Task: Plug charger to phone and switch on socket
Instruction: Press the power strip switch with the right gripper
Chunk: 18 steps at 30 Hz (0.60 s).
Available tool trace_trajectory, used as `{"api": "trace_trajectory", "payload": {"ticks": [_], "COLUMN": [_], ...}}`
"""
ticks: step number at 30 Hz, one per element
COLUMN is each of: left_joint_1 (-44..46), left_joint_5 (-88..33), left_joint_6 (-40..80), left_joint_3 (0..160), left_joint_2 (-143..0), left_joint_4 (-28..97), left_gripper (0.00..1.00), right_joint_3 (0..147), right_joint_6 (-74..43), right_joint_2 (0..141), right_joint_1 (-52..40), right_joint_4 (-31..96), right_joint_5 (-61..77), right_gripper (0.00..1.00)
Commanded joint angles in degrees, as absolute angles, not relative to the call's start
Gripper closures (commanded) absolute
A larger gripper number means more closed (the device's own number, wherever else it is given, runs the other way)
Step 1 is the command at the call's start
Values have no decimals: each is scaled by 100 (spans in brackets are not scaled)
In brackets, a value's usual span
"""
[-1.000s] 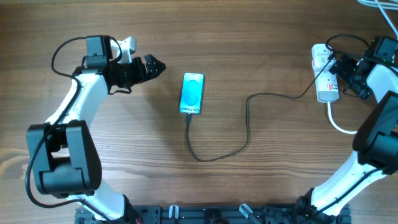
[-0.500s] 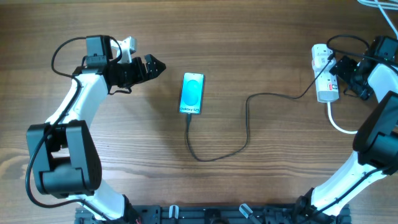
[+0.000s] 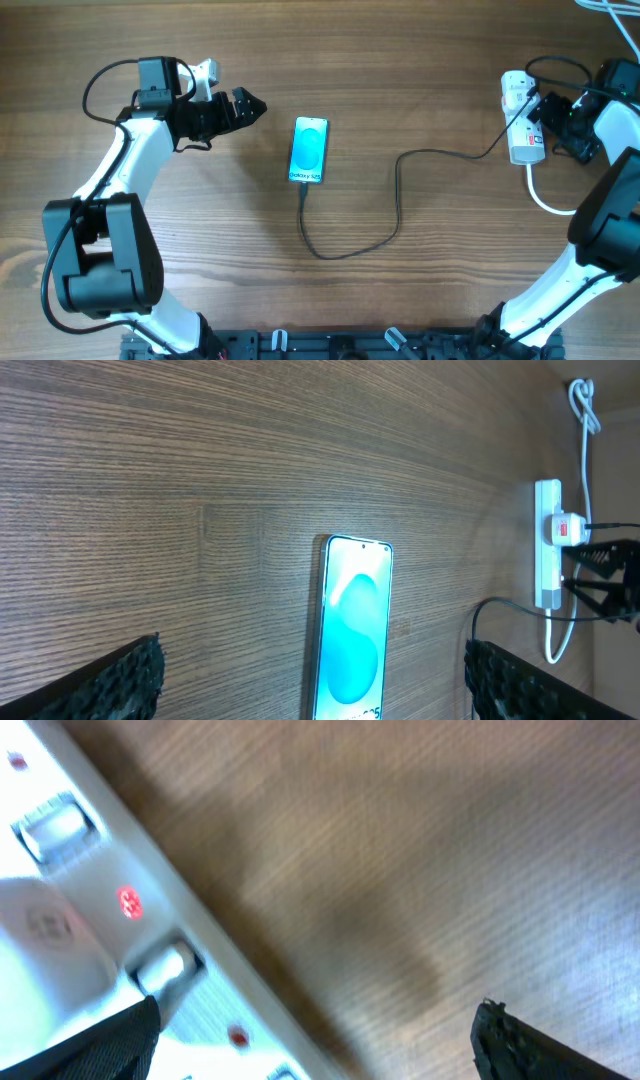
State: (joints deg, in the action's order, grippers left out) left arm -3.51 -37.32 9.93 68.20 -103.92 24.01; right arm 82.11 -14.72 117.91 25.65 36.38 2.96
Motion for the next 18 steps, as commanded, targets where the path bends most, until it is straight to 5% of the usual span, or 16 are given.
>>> {"api": "trace_trajectory", "payload": {"ticks": [1,18], "left_joint_1": [-388,-388], "left_joint_5": [-3693,-3693], "left_joint_6": [941,941], "left_joint_3": [6814,6814], "left_joint_2": [-10313,-10313], "left_joint_4": [2401,2401], "left_gripper": [0,0], "right_joint_3": [8267,8193], "right_joint_6": [-722,-613], "right_joint_2": [11271,11030], "right_joint_1": [2639,2606], "right_joint_4": [3828,3688], "right_joint_5": [329,517], "right_gripper": [0,0]}}
